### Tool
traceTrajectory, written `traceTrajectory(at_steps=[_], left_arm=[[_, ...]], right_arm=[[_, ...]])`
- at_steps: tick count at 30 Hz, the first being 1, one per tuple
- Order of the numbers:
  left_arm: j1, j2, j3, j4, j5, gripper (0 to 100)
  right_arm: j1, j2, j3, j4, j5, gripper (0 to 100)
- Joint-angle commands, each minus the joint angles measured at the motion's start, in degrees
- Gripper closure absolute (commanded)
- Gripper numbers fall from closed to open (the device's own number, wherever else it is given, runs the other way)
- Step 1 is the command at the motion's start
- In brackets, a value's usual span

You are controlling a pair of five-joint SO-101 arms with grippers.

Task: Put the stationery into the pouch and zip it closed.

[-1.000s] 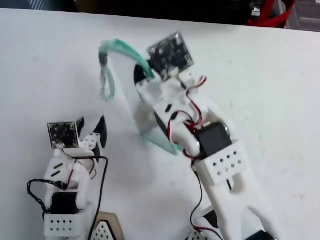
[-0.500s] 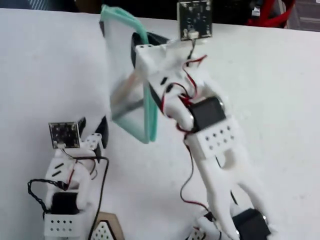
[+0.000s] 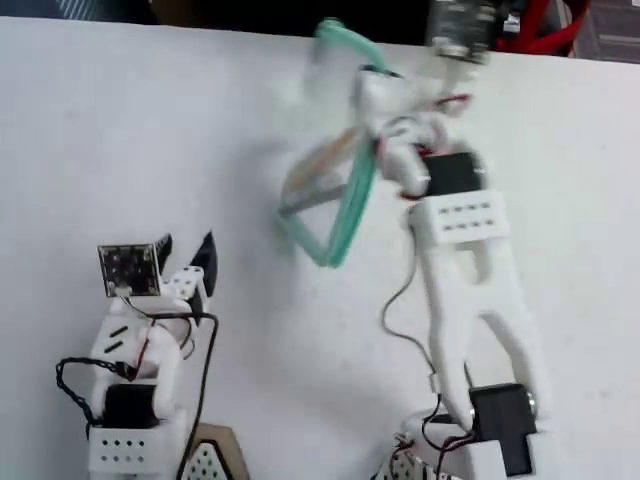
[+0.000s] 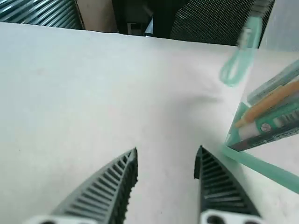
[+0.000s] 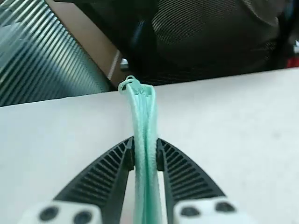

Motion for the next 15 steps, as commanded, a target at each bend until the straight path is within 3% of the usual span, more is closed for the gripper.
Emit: traceTrajectory(at_steps=[1, 6, 15], left_arm=[[0.66, -0.22, -0.18, 0.0, -0.7, 80], [0.66, -0.22, -0.18, 0.0, -0.7, 80], [0.66, -0.22, -0.18, 0.09, -0.79, 80]], right_arm=[[4.53, 1.19, 3.43, -0.84, 0.09, 97.9], [10.68, 3.21, 8.7, -2.24, 2.29, 97.8], [15.78, 3.12, 16.0, -4.44, 23.3, 97.9]])
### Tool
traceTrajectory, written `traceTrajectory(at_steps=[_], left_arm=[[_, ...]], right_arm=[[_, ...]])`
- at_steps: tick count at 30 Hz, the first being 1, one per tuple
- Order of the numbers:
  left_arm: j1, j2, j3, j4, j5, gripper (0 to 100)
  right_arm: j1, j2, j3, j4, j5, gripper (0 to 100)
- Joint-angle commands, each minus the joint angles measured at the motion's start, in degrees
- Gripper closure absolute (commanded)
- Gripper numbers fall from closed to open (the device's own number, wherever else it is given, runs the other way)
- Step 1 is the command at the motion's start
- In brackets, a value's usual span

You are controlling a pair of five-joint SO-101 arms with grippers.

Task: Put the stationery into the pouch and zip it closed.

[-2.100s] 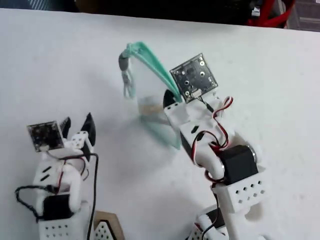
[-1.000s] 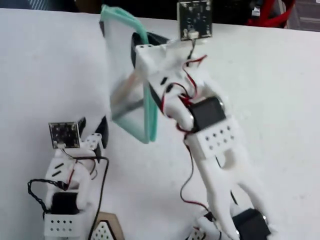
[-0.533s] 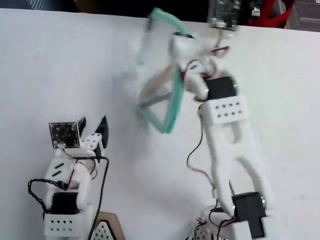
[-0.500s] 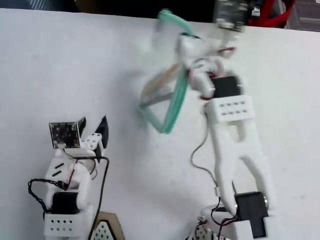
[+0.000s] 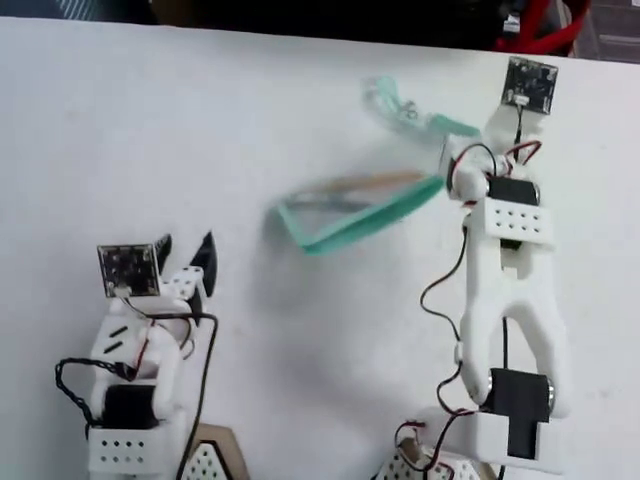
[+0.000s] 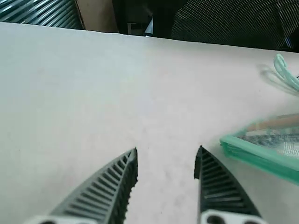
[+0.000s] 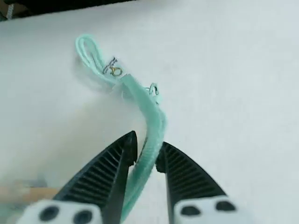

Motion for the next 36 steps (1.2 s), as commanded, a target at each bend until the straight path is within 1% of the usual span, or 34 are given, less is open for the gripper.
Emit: traceTrajectory(at_steps=[1, 4, 11, 14, 20, 23, 25, 26, 28, 31, 32, 36], left_arm=[[0.57, -0.22, -0.18, 0.09, -0.79, 80], [0.57, -0.22, -0.18, 0.09, -0.79, 80], [0.57, -0.22, -0.18, 0.09, -0.79, 80], [0.57, -0.22, -0.18, 0.53, -0.79, 80], [0.57, -0.22, -0.18, 0.62, -0.79, 80], [0.57, -0.22, -0.18, 0.62, -0.79, 80], [0.57, -0.22, -0.18, 0.62, -0.79, 80], [0.57, -0.22, -0.18, 0.62, -0.79, 80], [0.57, -0.22, -0.18, 0.62, -0.79, 80], [0.48, -0.22, -0.18, 0.53, -0.79, 80], [0.4, -0.22, -0.18, 0.44, -0.79, 80], [0.4, -0.22, -0.18, 0.35, -0.79, 80]], right_arm=[[1.01, -0.66, 1.32, -0.48, 9.58, 97.9], [0.75, -0.66, 4.75, -0.04, 21.27, 97.9], [-3.65, -0.75, 12.84, 9.54, 55.47, 98.0], [-3.74, -0.75, 14.07, 14.55, 65.67, 98.0], [-3.74, -0.75, 13.8, 29.14, 81.67, 97.8], [-4.88, -1.1, 13.63, 34.77, 86.68, 97.7], [-6.11, -2.42, 12.92, 38.81, 88.09, 96.9], [-6.81, -3.38, 12.4, 40.4, 88.09, 94.6], [-7.78, -5.67, 11.78, 41.63, 86.24, 85.7], [-7.96, -8.66, 11.78, 39.78, 81.93, 71.7], [-7.87, -9.54, 11.78, 39.16, 81.23, 69.8], [-7.69, -13.41, 11.43, 39.08, 82.46, 69.3]])
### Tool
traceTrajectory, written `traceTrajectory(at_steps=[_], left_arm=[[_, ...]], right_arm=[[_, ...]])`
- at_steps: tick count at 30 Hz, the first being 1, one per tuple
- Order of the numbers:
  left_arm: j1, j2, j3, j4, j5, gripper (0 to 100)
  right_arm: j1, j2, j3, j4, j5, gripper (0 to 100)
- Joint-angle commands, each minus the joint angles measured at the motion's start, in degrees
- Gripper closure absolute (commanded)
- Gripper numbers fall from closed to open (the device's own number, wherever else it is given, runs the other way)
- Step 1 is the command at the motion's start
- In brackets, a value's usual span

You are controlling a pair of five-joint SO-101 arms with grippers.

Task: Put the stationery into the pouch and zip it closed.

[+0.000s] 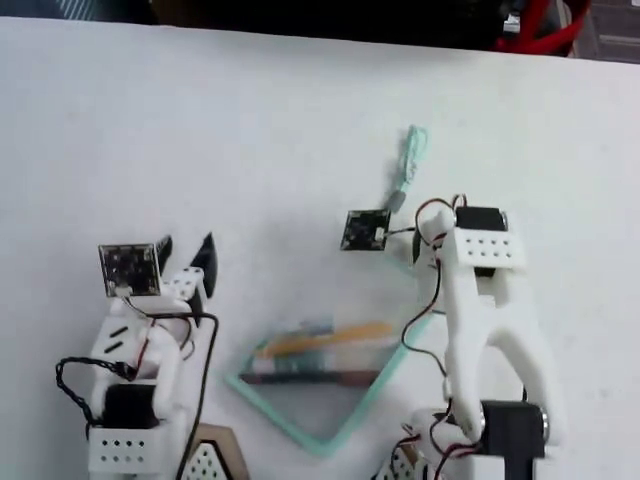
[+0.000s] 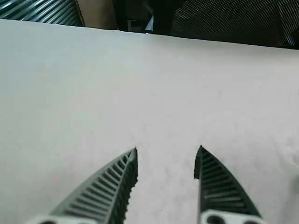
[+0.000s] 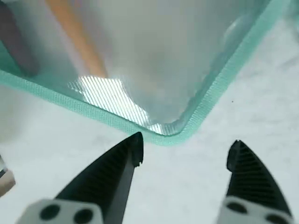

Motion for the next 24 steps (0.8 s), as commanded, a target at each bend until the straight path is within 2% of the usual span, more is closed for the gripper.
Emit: traceTrajectory(at_steps=[1, 5, 8, 12, 15, 20, 24], left_arm=[[0.31, -0.22, -0.18, -0.26, -0.79, 80], [0.31, -0.22, -0.09, -0.26, -0.79, 80], [-0.92, -0.4, -0.18, -0.35, -0.79, 80], [-7.43, -0.4, -1.67, 0.35, -0.53, 80], [-8.84, -0.4, -3.78, 5.27, -0.88, 80], [-9.01, -0.4, -4.31, 6.95, -2.29, 80], [-12.0, -0.4, -4.22, 6.51, -2.29, 80]], right_arm=[[-1.01, -5.58, -1.41, -0.75, 0.26, 69.3], [-2.95, -13.14, -4.13, -0.75, -2.02, 69.4], [-8.48, -16.13, -4.66, -3.03, -12.66, 71.9], [-16.66, -15.25, -1.23, -11.47, -29.45, 83.4], [-20.79, -14.2, 1.58, -16.04, -38.07, 97.4], [-29.67, -11.12, 4.48, -12.53, -40.26, 98.3], [-32.4, -7.69, 6.77, -10.51, -40.0, 98.1]])
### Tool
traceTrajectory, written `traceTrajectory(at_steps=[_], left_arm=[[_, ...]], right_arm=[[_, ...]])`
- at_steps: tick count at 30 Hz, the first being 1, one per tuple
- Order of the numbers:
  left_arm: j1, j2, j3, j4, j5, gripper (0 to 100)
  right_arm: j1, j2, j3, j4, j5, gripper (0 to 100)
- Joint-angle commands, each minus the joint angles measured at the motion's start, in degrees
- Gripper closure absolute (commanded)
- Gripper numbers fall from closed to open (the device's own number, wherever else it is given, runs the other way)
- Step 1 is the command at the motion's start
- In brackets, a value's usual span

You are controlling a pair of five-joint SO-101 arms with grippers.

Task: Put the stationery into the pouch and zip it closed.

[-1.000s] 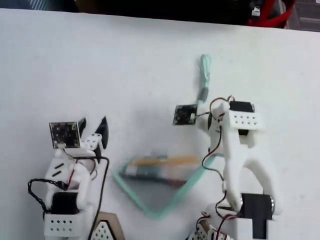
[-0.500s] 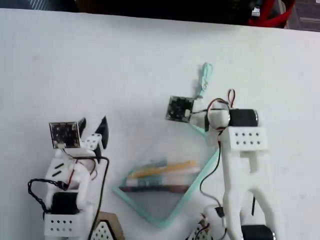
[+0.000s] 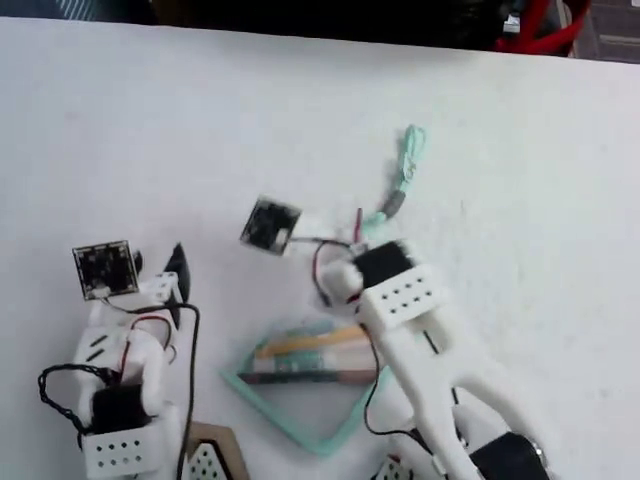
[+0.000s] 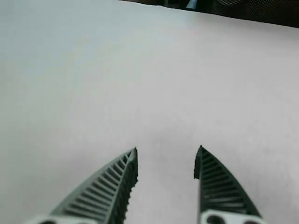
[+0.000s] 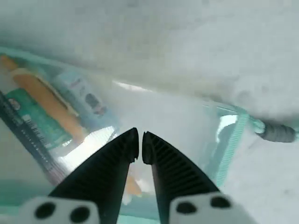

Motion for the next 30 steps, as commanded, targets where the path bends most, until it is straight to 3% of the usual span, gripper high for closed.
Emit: traceTrajectory(at_steps=[1, 7, 17, 26, 30], left_arm=[[-2.51, -0.4, -2.73, 0.26, -0.79, 80], [-5.85, -0.48, -0.26, 1.32, -1.23, 80], [-5.67, -0.48, 0.0, 1.32, -0.97, 80], [-5.58, -0.48, 0.09, 0.44, -0.88, 80], [-5.58, -0.48, 0.62, 0.0, -0.97, 80]], right_arm=[[-1.54, 2.33, 0.97, 0.84, 0.79, 98.1], [-2.24, 12.62, 0.88, -0.48, 11.25, 98.1], [1.27, 41.98, -23.65, -3.38, 11.43, 98.1], [14.46, 61.14, -58.2, 1.98, -4.57, 98.1], [21.58, 67.91, -71.47, 2.15, -18.02, 98.1]])
